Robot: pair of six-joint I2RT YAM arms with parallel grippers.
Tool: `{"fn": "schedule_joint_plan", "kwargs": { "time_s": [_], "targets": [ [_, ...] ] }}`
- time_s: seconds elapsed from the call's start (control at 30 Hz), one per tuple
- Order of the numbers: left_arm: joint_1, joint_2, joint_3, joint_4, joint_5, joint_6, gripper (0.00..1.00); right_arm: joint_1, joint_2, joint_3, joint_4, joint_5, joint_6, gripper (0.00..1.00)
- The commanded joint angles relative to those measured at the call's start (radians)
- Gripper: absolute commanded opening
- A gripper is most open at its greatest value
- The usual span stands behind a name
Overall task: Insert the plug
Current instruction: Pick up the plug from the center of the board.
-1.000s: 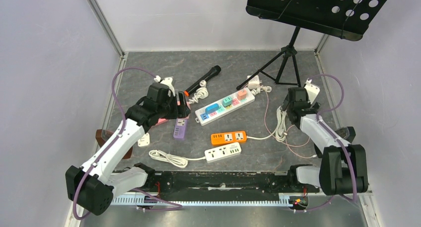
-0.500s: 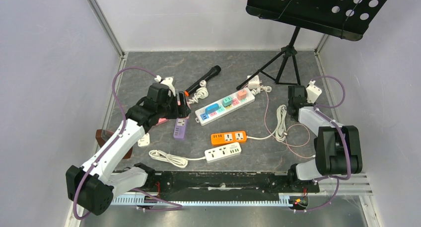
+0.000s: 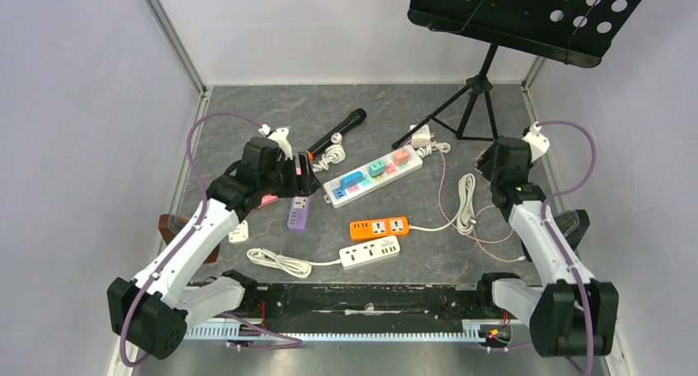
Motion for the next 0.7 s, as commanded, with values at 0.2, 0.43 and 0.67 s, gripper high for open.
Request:
{"fn": "schedule_joint_plan", "kwargs": {
  "time_s": [0.2, 0.43, 0.67],
  "targets": [
    [0.001, -0.053, 0.025, 0.118, 0.255, 0.053, 0.77, -0.003, -0.208, 0.053, 0.017, -0.529, -0.012, 0.23],
    [-0.019, -0.059, 0.025, 0.240, 0.382, 0.093, 0.75, 0.059, -0.260, -0.022, 0.316, -0.998, -0.015, 0.22],
    [-0.126, -0.091, -0.017, 0.421, 0.384, 0.165, 0.73, 0.209, -0.240, -0.066, 0.513, -1.139, 0.072, 0.23]
  ]
}}
